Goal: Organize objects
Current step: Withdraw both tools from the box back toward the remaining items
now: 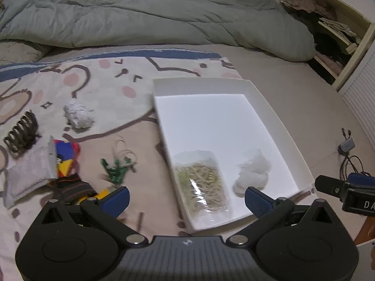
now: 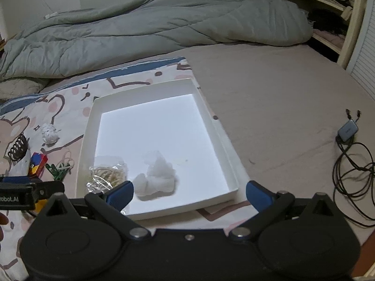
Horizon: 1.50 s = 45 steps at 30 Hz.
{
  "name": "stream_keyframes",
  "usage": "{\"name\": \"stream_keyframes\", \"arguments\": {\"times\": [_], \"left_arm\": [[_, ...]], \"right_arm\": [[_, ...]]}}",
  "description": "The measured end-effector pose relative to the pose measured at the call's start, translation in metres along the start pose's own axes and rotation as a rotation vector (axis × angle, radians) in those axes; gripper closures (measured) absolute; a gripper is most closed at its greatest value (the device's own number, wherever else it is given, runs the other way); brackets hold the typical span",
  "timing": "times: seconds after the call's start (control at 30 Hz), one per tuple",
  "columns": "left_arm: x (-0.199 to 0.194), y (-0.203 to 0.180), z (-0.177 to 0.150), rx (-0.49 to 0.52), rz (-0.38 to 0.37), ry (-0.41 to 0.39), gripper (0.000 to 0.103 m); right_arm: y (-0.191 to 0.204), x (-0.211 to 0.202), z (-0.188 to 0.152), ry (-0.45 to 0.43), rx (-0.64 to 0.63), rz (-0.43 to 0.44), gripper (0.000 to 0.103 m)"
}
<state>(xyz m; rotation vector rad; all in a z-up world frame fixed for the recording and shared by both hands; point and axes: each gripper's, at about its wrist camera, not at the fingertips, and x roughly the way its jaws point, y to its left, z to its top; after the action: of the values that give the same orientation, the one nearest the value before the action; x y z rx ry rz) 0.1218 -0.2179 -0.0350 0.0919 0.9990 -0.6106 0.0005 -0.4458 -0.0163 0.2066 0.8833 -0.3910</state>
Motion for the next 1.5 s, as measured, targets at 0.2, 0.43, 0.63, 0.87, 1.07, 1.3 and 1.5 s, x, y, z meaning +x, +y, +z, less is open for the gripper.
{"name": "stream_keyframes", "arguments": {"times": [0.2, 0.43, 0.63, 0.87, 1.07, 1.3, 1.5], "left_arm": [[-0.012, 0.033, 0.004, -0.038, 0.042, -0.023, 0.000], [-0.029, 0.077, 0.007, -0.062, 0.110, -0.068, 0.000], [-0.047, 0.115, 0.004, -0.076, 0.156, -0.102, 0.000], [-0.062, 0.156, -0.003, -0.102, 0.212, -0.123, 0.000], [-0.071, 0.188, -0.009, -0.156, 0.245, -0.137, 0.000], [-0.073, 0.209, -0.011, -0.189, 0.259, -0.140, 0.000], [-0.073, 0.219, -0.012, -0.231, 0.250, -0.164, 0.000]], "right_arm": [[0.024, 0.008, 0.006, -0.008, -0.013, 0.045, 0.000], [0.066, 0.017, 0.014, -0.013, -0.061, 0.097, 0.000], [0.112, 0.021, 0.019, -0.027, -0.117, 0.174, 0.000], [0.161, 0.027, 0.023, -0.034, -0.181, 0.236, 0.000], [0.190, 0.030, 0.021, -0.041, -0.212, 0.279, 0.000], [0.212, 0.030, 0.016, -0.081, -0.276, 0.297, 0.000], [0.220, 0.031, 0.009, -0.146, -0.340, 0.301, 0.000]]}}
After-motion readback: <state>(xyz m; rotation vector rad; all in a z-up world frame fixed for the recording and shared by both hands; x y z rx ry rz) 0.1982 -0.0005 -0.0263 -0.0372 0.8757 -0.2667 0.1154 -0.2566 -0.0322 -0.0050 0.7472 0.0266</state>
